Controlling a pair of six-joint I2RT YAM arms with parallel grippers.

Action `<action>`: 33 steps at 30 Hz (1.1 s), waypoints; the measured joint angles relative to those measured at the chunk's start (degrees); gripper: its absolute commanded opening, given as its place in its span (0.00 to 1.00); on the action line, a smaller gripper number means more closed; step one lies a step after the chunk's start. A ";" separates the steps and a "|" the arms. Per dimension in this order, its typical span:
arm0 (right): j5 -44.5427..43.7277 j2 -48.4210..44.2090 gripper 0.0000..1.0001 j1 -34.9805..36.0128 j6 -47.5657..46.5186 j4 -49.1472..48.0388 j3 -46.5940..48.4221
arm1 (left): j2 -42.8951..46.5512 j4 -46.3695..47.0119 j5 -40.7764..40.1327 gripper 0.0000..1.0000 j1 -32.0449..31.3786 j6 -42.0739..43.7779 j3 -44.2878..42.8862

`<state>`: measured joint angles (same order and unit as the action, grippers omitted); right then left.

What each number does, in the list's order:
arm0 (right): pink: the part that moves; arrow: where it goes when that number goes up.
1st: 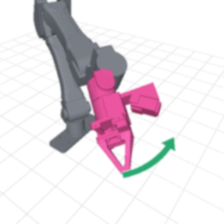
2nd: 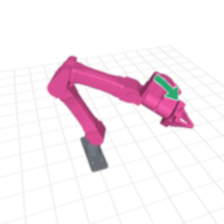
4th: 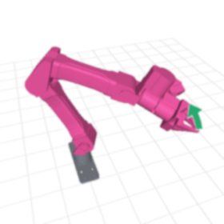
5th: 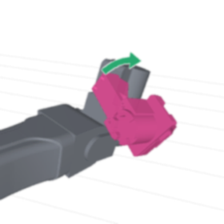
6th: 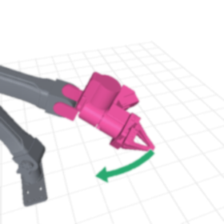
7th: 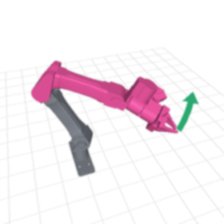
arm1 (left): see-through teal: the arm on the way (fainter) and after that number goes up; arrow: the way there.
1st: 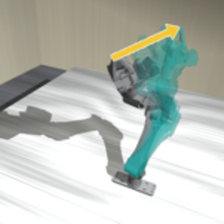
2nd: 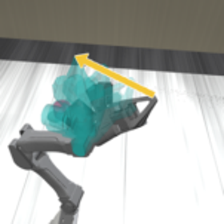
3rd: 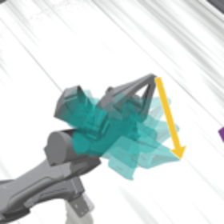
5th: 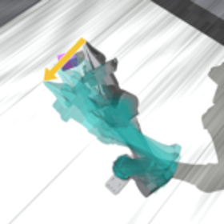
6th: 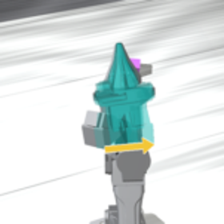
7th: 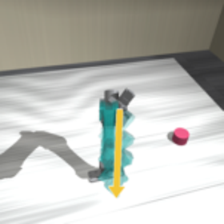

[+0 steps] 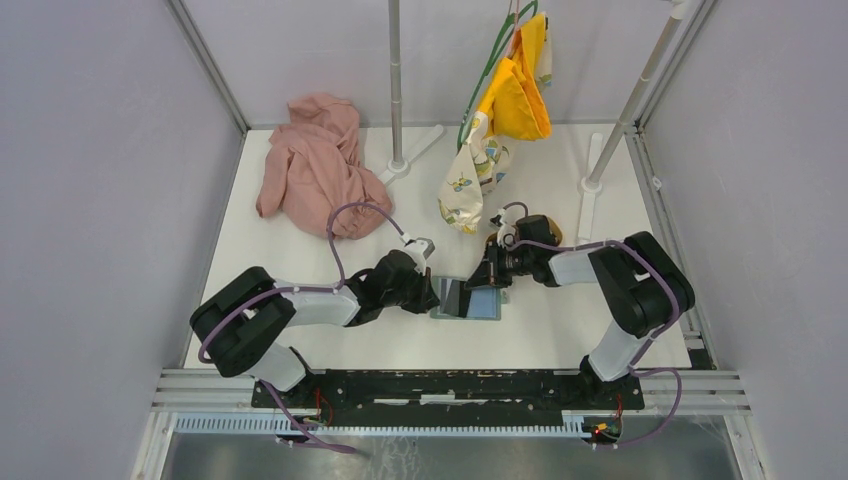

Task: Put the credit cards into the card holder
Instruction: Insert the credit card into the card holder.

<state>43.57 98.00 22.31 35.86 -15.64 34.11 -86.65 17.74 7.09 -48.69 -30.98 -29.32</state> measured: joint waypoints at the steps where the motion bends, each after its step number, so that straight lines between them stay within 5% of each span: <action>1: 0.00 0.33 0.01 0.20 0.02 -0.11 0.33 | 0.00 0.00 0.00 0.04 -0.04 0.00 0.00; 10: 0.15 2.93 0.17 0.68 -2.89 0.79 3.82 | 0.13 -0.11 -0.13 0.17 -0.48 -0.07 -0.04; 16: -0.04 3.34 0.07 0.85 -5.81 3.28 5.25 | 5.09 -4.83 -2.38 0.26 -0.96 -0.15 -0.04; 33: 1.25 4.90 0.01 0.85 -10.45 7.93 8.44 | -0.90 -11.30 -7.06 0.18 0.13 -0.70 -6.29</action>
<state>44.82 102.89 23.16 25.41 -7.70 42.54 -87.55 6.44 0.03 -48.56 -31.68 -35.62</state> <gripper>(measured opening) 0.020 0.224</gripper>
